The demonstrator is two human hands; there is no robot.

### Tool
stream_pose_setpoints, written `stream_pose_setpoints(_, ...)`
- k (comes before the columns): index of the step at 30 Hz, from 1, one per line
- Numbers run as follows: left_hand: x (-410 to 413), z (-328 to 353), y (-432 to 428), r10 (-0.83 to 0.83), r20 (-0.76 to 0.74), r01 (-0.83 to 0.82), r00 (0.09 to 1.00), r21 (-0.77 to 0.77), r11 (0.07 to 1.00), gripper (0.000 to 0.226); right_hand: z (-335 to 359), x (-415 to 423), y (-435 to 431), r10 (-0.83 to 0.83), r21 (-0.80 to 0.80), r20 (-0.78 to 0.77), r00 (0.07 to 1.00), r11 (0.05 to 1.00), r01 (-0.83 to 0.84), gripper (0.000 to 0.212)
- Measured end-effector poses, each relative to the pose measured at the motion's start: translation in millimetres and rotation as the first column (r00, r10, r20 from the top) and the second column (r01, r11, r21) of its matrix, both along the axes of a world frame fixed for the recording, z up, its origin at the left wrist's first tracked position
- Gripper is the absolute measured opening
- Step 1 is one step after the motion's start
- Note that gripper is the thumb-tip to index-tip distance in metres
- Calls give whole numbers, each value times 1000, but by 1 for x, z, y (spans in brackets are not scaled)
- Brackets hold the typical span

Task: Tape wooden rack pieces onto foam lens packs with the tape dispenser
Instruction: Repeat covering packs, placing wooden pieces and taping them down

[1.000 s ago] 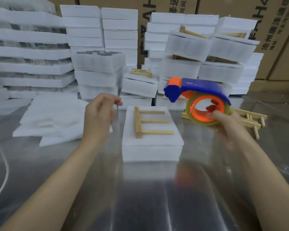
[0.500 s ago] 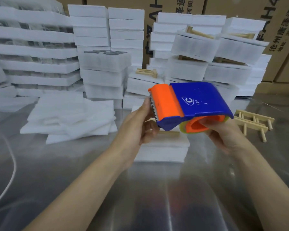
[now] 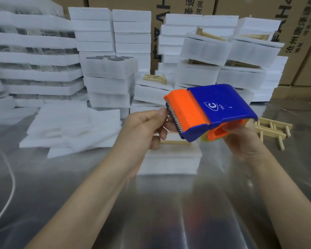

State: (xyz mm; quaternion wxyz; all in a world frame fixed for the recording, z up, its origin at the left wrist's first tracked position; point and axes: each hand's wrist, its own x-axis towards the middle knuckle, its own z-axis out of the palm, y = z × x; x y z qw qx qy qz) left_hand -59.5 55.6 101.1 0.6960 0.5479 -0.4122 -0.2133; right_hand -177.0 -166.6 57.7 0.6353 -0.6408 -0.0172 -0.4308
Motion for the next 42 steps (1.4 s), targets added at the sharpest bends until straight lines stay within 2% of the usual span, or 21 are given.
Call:
stream_pose_setpoints(3, 7, 5, 2, 52, -97, -55, 994, -28, 998, 48, 0, -3, -9, -57, -3, 16, 998, 998, 57, 62)
stream_pose_setpoints(6, 46, 9, 16, 115, -282, -144, 953, -84, 986, 48, -1, -17, -28, -161, 77, 54, 985, 985, 157, 56)
stream_pose_setpoints(7, 58, 9, 21, 151, -281, -173, 948, -54, 984, 48, -4, -22, -35, -199, 105, 42, 979, 976, 193, 58)
stream_pose_setpoints(10, 79, -5, 20, 369, -126, -362, 921, 81, 929, 40, -16, -21, -42, -254, 106, -54, 966, 960, 259, 68)
stream_pose_setpoints(13, 87, -17, 16, 577, 46, -578, 816, 98, 810, 39, -16, -10, -36, -279, 70, -99, 955, 956, 286, 59)
stream_pose_setpoints(15, 92, -22, 17, 632, 202, -659, 748, 111, 744, 35, -13, -7, -33, -304, 69, -91, 948, 948, 310, 52)
stream_pose_setpoints(21, 104, -36, 10, 524, 222, -567, 822, 231, 791, 35, -8, -4, -23, -411, 114, -57, 910, 903, 415, 51)
stream_pose_setpoints(25, 111, -39, 9, 507, 157, -530, 848, 215, 820, 34, -7, 0, -21, -433, 151, -74, 898, 886, 439, 52)
stream_pose_setpoints(28, 113, -39, 8, 560, 162, -581, 813, 150, 800, 29, -11, 6, -22, -436, 146, -83, 896, 884, 443, 46)
stream_pose_setpoints(31, 113, -42, 4, 612, 128, -623, 781, 84, 778, 9, -16, 11, -23, -453, 148, -86, 887, 875, 461, 42)
stream_pose_setpoints(35, 113, -46, -1, 653, 154, -662, 742, 8, 750, 9, -13, 20, -24, -478, 189, -71, 875, 855, 483, 37)
stream_pose_setpoints(42, 114, -59, -12, 645, 191, -667, 740, 84, 740, 8, -26, 29, -35, -497, 193, -110, 861, 839, 509, 34)
